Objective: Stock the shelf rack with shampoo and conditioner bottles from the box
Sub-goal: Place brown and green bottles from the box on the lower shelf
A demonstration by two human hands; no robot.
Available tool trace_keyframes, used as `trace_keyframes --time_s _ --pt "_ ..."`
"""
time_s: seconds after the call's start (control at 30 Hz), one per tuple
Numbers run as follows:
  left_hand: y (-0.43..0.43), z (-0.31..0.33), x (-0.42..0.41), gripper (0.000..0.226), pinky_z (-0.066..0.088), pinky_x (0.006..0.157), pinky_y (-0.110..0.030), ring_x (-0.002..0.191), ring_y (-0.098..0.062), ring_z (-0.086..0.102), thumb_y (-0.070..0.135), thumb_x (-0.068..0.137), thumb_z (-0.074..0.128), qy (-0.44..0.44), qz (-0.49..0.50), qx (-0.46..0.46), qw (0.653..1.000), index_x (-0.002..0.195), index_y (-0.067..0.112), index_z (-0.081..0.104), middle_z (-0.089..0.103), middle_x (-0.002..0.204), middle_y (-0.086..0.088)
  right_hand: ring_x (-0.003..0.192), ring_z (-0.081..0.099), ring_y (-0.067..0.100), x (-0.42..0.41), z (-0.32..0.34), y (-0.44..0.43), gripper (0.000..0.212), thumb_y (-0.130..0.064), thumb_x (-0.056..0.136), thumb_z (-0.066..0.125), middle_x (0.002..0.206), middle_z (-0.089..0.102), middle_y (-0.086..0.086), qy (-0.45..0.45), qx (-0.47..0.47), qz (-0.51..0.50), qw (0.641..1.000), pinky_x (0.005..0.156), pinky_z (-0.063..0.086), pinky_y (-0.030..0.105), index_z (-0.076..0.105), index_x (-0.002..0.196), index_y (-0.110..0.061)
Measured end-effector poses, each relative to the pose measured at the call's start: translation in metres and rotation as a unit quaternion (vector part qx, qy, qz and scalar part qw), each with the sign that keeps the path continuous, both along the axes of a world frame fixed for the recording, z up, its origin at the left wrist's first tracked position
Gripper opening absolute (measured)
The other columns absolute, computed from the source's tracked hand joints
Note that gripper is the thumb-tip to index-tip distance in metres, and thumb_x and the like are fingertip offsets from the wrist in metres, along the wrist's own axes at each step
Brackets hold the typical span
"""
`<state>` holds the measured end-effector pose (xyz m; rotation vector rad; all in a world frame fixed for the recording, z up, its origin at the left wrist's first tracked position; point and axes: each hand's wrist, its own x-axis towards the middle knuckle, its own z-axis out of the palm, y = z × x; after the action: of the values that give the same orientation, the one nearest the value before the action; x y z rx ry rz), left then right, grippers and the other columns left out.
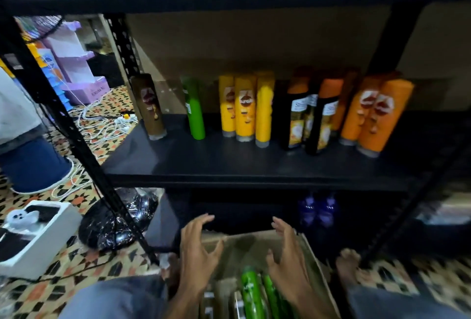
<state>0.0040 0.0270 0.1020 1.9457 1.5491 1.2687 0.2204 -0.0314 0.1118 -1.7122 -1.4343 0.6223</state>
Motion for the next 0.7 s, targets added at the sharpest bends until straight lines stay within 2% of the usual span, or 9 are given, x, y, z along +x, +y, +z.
trace_keyframes --time_s 0.07,0.13,0.2,0.23,0.3,0.33,0.47,0.57,0.7 --pt "-0.022 -0.017 0.011 0.052 0.042 0.101 -0.029 0.118 -0.01 0.051 0.045 0.075 0.076 0.003 -0.003 -0.056 0.998 0.123 0.031 0.062 0.058 0.125 0.015 0.138 0.043 0.014 0.016 -0.019 -0.018 0.073 -0.025 0.078 0.058 0.145 0.048 -0.008 -0.028 -0.032 -0.027 0.999 0.116 0.031 0.03 0.033 0.145 -0.038" --pt "-0.039 -0.037 0.022 0.055 0.043 0.096 -0.029 0.113 -0.007 0.051 0.051 0.072 0.075 0.002 -0.004 -0.092 0.996 0.12 0.025 0.066 0.06 0.119 0.015 0.137 0.046 0.018 0.028 -0.037 -0.035 0.076 -0.027 0.079 0.059 0.147 0.046 -0.006 -0.022 -0.076 -0.038 0.996 0.116 0.034 0.035 0.029 0.148 -0.036" --pt "-0.054 -0.058 0.031 0.053 0.049 0.094 -0.034 0.112 -0.008 0.053 0.047 0.071 0.082 -0.011 -0.013 -0.12 0.993 0.117 0.027 0.066 0.059 0.117 0.02 0.134 0.048 0.019 0.033 -0.046 -0.051 0.074 -0.014 0.079 0.059 0.143 0.045 -0.006 0.018 -0.092 -0.033 0.995 0.113 0.035 0.03 0.03 0.144 -0.033" --pt "-0.059 -0.065 0.034 0.053 0.05 0.095 -0.038 0.113 -0.013 0.056 0.037 0.07 0.088 -0.012 -0.017 -0.136 0.99 0.117 0.031 0.064 0.059 0.117 0.022 0.134 0.048 0.019 0.036 -0.049 -0.056 0.074 -0.006 0.078 0.059 0.141 0.045 -0.006 0.031 -0.09 -0.042 0.995 0.113 0.034 0.028 0.03 0.141 -0.033" --pt "-0.071 -0.079 0.039 0.058 0.048 0.097 -0.039 0.113 -0.02 0.058 0.022 0.069 0.092 0.003 -0.021 -0.169 0.985 0.117 0.034 0.061 0.059 0.116 0.017 0.133 0.049 0.019 0.041 -0.064 -0.066 0.077 0.002 0.077 0.062 0.142 0.046 -0.003 0.027 -0.111 -0.059 0.992 0.111 0.034 0.027 0.034 0.141 -0.029" --pt "-0.077 -0.087 0.038 0.057 0.049 0.096 -0.04 0.112 -0.02 0.059 0.021 0.07 0.09 0.006 -0.019 -0.189 0.982 0.117 0.035 0.061 0.06 0.115 0.014 0.133 0.05 0.021 0.043 -0.077 -0.072 0.077 0.002 0.076 0.063 0.144 0.046 0.001 0.019 -0.128 -0.063 0.99 0.11 0.037 0.03 0.037 0.143 -0.024" --pt "-0.088 -0.107 0.035 0.049 0.053 0.089 -0.04 0.109 -0.019 0.059 0.035 0.069 0.08 0.0 -0.016 -0.239 0.971 0.114 0.037 0.06 0.062 0.116 0.007 0.13 0.05 0.028 0.048 -0.1 -0.079 0.08 -0.003 0.075 0.069 0.143 0.048 0.009 0.004 -0.193 -0.059 0.979 0.107 0.042 0.035 0.038 0.147 -0.016" --pt "-0.09 -0.128 0.03 0.051 0.05 0.096 -0.038 0.116 -0.022 0.059 0.049 0.069 0.074 0.015 -0.022 -0.258 0.966 0.116 0.035 0.058 0.061 0.125 0.0 0.128 0.051 0.031 0.046 -0.118 -0.079 0.081 -0.005 0.075 0.071 0.141 0.048 0.011 0.009 -0.241 -0.057 0.969 0.105 0.042 0.034 0.037 0.147 -0.014" --pt "-0.083 -0.165 0.025 0.057 0.053 0.096 -0.045 0.114 -0.023 0.062 0.048 0.067 0.083 0.019 -0.006 -0.34 0.94 0.115 0.043 0.054 0.062 0.127 0.003 0.125 0.052 0.032 0.049 -0.158 -0.073 0.08 -0.009 0.077 0.075 0.14 0.048 0.011 -0.01 -0.308 -0.069 0.949 0.099 0.044 0.035 0.036 0.146 -0.014"
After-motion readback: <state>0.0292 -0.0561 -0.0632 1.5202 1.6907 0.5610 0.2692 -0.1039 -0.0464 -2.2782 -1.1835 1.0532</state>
